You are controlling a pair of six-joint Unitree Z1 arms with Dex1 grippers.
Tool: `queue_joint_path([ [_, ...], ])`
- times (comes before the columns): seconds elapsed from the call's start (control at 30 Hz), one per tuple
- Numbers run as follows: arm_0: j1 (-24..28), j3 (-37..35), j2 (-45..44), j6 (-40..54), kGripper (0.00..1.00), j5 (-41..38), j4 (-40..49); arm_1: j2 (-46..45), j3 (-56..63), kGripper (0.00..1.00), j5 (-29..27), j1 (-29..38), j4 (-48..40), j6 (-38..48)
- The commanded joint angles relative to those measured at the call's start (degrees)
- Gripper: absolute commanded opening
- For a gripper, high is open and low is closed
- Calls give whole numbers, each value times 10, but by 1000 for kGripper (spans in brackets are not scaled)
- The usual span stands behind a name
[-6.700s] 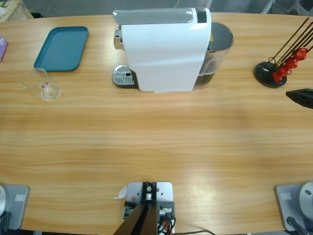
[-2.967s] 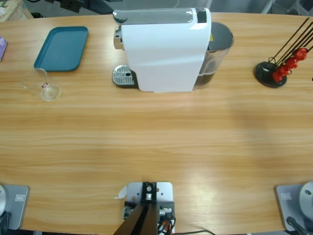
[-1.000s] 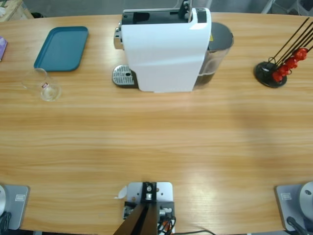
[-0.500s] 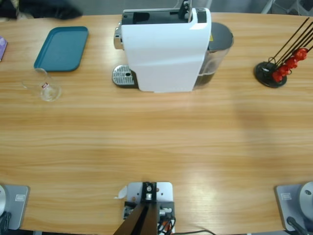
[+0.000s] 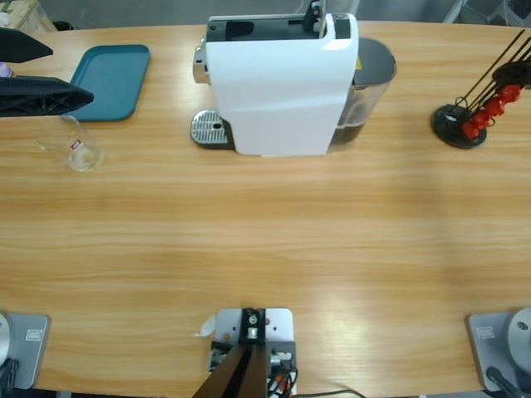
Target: Pour coffee
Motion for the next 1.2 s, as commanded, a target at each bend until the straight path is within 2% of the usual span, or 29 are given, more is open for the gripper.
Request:
queue_joint_path([
  [0.03, -6, 25, -5, -12, 996, 8, -4, 13, 30, 720, -29, -13, 9, 11],
  [0.37, -6, 31, -14, -17, 996, 9, -5, 18, 34, 642, -28, -29, 1, 11],
  [1.07, -6, 35, -8, -20, 996, 13, -16, 62, 43, 623, 2, -37, -32, 10],
  [1.13, -6, 35, -8, -20, 996, 14, -16, 63, 46, 534, 2, -39, -38, 10],
  [1.2, -6, 36, -8, -20, 996, 14, -16, 63, 47, 501, 2, -39, -40, 9],
])
